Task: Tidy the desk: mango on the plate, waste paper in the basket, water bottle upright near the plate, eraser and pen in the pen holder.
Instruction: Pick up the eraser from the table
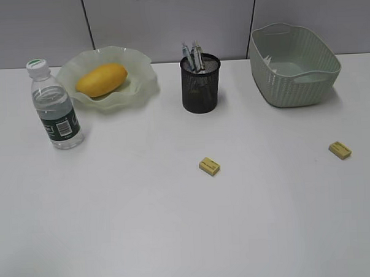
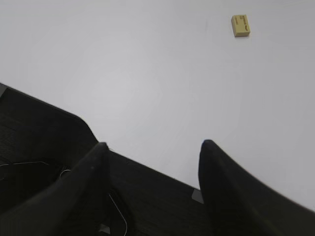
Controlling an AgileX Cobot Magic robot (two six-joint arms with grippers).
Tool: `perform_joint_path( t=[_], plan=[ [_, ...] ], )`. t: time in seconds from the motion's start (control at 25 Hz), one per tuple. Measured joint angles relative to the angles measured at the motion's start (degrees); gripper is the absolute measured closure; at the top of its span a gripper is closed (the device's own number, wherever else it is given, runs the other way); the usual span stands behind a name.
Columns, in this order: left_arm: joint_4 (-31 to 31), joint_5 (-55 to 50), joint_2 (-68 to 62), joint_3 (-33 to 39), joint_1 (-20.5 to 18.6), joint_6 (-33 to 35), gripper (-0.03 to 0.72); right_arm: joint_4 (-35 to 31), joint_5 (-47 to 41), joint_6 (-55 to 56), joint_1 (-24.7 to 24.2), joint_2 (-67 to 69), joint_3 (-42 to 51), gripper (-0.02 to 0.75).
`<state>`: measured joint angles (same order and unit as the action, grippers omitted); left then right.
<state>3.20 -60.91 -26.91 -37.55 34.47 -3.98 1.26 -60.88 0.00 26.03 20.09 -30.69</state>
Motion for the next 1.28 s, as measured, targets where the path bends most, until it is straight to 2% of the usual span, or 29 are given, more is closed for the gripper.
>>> perform_joint_path(
  t=[0.24, 0.64, 1.0, 1.28],
  plan=[
    [-0.1, 0.2, 9.1, 4.0, 0.0, 0.0, 0.222, 0.0, 0.2, 0.0, 0.0, 0.0, 0.0, 0.279],
    [-0.9, -0.2, 10.0, 7.2, 0.1, 0.0, 0.225, 2.6, 1.0, 1.3, 0.0, 7.0, -0.3, 0.279],
    [-1.0, -0.2, 10.0, 7.2, 0.1, -0.1, 0.236, 4.5, 6.7, 2.1, 0.0, 32.2, -8.9, 0.279],
    [-1.0, -0.2, 10.0, 7.2, 0.1, -0.1, 0.263, -1.3, 7.4, -3.3, 0.0, 57.5, -23.0, 0.279]
  ],
)
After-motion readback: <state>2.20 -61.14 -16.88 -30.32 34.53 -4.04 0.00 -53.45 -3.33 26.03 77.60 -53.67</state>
